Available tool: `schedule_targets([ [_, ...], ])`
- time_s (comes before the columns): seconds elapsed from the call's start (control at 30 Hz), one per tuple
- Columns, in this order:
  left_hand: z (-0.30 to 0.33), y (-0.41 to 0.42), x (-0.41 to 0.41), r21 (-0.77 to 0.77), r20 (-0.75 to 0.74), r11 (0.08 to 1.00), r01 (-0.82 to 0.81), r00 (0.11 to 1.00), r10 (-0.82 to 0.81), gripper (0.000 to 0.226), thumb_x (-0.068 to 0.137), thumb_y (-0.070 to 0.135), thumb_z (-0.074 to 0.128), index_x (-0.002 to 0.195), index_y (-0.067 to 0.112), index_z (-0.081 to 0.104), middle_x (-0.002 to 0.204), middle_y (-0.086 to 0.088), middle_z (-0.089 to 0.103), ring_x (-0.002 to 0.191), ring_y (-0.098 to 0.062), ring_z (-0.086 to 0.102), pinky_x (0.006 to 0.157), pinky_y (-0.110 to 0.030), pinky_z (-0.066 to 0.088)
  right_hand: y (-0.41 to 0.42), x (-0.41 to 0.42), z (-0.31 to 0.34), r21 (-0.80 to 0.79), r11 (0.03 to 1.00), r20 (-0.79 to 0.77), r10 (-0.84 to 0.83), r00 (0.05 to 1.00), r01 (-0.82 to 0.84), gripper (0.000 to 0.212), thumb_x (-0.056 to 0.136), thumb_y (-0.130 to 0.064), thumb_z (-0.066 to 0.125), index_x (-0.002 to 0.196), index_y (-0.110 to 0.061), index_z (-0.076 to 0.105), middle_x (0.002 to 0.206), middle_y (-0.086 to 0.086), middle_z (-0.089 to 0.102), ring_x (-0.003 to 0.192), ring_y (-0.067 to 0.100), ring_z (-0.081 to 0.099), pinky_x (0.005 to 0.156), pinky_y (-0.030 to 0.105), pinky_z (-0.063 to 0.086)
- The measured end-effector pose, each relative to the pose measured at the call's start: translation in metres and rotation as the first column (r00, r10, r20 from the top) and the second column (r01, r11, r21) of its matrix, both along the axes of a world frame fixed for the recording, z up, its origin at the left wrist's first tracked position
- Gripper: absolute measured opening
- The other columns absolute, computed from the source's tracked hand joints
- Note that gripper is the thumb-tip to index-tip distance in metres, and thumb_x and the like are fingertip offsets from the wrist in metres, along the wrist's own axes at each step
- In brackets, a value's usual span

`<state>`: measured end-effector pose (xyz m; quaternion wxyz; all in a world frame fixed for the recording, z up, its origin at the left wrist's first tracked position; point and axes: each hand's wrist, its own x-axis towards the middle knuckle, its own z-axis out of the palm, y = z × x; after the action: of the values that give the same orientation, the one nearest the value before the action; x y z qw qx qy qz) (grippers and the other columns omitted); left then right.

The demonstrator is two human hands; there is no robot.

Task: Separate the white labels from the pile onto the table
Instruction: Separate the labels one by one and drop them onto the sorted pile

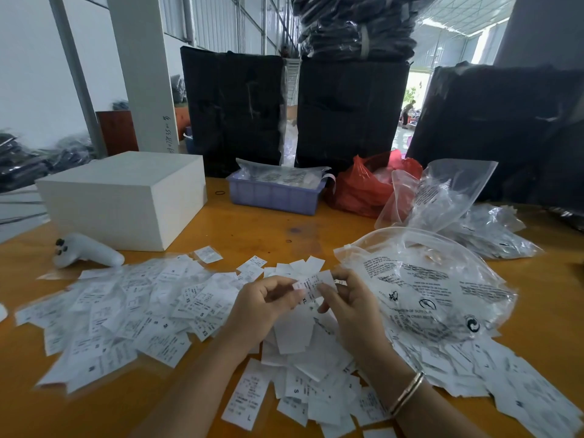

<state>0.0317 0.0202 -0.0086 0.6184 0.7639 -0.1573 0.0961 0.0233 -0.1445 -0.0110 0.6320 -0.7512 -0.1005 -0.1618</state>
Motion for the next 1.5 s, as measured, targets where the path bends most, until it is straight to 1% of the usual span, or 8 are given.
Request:
schedule_targets([
  [0.2,-0.0010,-0.0002,0.0004,0.040,-0.022,0.999,-0.009,1.000,0.010,0.023,0.080,0.015,0.074,0.084,0.037,0.066,0.081,0.024,0.071,0.078,0.004,0.066,0.066,-0.009,0.050,-0.0017,-0.0014,0.0013,0.028,0.999,-0.002,-0.015,1.000,0.015,0.007,0.090,-0.015,0.061,0.089,-0.023,0.059,0.067,0.003,0.069,0.058,0.011,0.062,0.058,0.035,0.050],
  [0.33,-0.0020,0.0003,0.0015,0.045,0.012,0.995,-0.085,0.996,0.085,0.016,0.079,0.018,0.075,0.084,0.030,0.067,0.080,0.022,0.071,0.077,0.001,0.066,0.066,-0.013,0.053,0.0015,-0.0032,0.0021,-0.009,0.999,-0.013,0.051,0.999,-0.051,0.008,0.089,-0.011,0.062,0.090,-0.019,0.060,0.066,-0.005,0.068,0.055,0.004,0.060,0.047,0.017,0.044],
  [0.57,0.0003,-0.0004,-0.0007,-0.012,0.048,0.997,-0.075,0.996,0.076,0.008,0.084,0.020,0.069,0.078,0.025,0.069,0.074,0.016,0.071,0.074,0.000,0.066,0.065,-0.009,0.048,0.0026,-0.0019,0.0035,-0.057,0.998,-0.074,0.003,0.997,-0.007,0.015,0.088,-0.013,0.065,0.077,-0.021,0.066,0.056,-0.014,0.065,0.049,-0.003,0.057,0.041,0.014,0.040],
  [0.87,-0.0004,-0.0020,0.0005,0.074,0.041,0.994,-0.078,0.996,0.075,0.009,0.076,0.044,0.067,0.075,0.036,0.067,0.073,0.023,0.069,0.074,0.007,0.062,0.062,-0.005,0.045,0.0045,-0.0033,0.0033,-0.065,0.998,-0.102,0.012,0.995,-0.018,0.008,0.087,-0.012,0.065,0.082,-0.009,0.069,0.071,-0.002,0.072,0.057,0.006,0.062,0.051,0.021,0.049],
  [1.07,-0.0036,-0.0016,0.0022,0.077,0.067,0.994,-0.078,0.995,0.073,0.006,0.082,0.032,0.069,0.076,0.033,0.070,0.072,0.014,0.068,0.067,0.000,0.060,0.060,-0.013,0.047,0.0062,-0.0057,0.0025,-0.210,0.975,-0.059,0.061,0.996,-0.072,0.009,0.090,-0.018,0.062,0.083,-0.023,0.066,0.072,-0.008,0.071,0.069,0.008,0.066,0.063,0.032,0.055],
  [1.23,-0.0036,-0.0011,0.0033,0.001,0.017,0.994,-0.111,0.994,0.111,0.006,0.080,0.032,0.072,0.075,0.030,0.070,0.075,0.012,0.070,0.071,-0.004,0.062,0.061,-0.012,0.049,0.0027,-0.0055,0.0033,-0.056,0.998,0.001,-0.033,0.999,0.033,0.017,0.091,-0.009,0.058,0.087,-0.026,0.059,0.063,-0.012,0.066,0.057,0.000,0.061,0.050,0.012,0.044],
  [1.4,-0.0040,-0.0023,0.0014,0.042,0.043,0.998,-0.035,0.999,0.033,0.009,0.079,0.036,0.070,0.073,0.030,0.069,0.070,0.010,0.068,0.065,-0.001,0.060,0.059,-0.014,0.047,0.0068,-0.0073,0.0000,-0.253,0.967,0.080,0.044,0.996,-0.023,0.025,0.086,-0.005,0.064,0.083,-0.030,0.063,0.074,-0.011,0.068,0.070,0.004,0.065,0.064,0.021,0.051],
  [1.5,-0.0047,0.0002,0.0028,0.044,0.050,0.997,-0.070,0.996,0.068,0.008,0.083,0.032,0.069,0.075,0.029,0.070,0.073,0.009,0.068,0.068,-0.004,0.061,0.061,-0.015,0.047,0.0061,-0.0066,-0.0017,-0.287,0.958,0.133,0.051,0.990,-0.011,0.018,0.087,-0.012,0.064,0.090,-0.030,0.066,0.078,-0.019,0.067,0.075,0.003,0.063,0.064,0.011,0.044],
])
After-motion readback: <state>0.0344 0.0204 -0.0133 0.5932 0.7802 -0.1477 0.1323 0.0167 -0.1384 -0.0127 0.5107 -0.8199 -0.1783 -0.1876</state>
